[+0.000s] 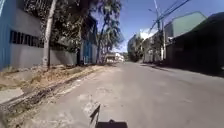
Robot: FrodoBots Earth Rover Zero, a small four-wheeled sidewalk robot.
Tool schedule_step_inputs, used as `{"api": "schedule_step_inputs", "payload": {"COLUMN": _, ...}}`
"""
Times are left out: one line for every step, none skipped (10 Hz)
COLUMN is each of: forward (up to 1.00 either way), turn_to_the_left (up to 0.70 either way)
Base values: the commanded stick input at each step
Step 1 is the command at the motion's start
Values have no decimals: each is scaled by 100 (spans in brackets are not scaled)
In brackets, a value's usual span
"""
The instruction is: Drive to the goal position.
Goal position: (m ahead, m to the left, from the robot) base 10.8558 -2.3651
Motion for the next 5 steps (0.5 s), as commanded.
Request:
{"api": "schedule_step_inputs", "payload": {"forward": 70, "turn_to_the_left": -3}}
{"api": "schedule_step_inputs", "payload": {"forward": 70, "turn_to_the_left": -3}}
{"api": "schedule_step_inputs", "payload": {"forward": 70, "turn_to_the_left": -3}}
{"api": "schedule_step_inputs", "payload": {"forward": 70, "turn_to_the_left": -3}}
{"api": "schedule_step_inputs", "payload": {"forward": 70, "turn_to_the_left": -3}}
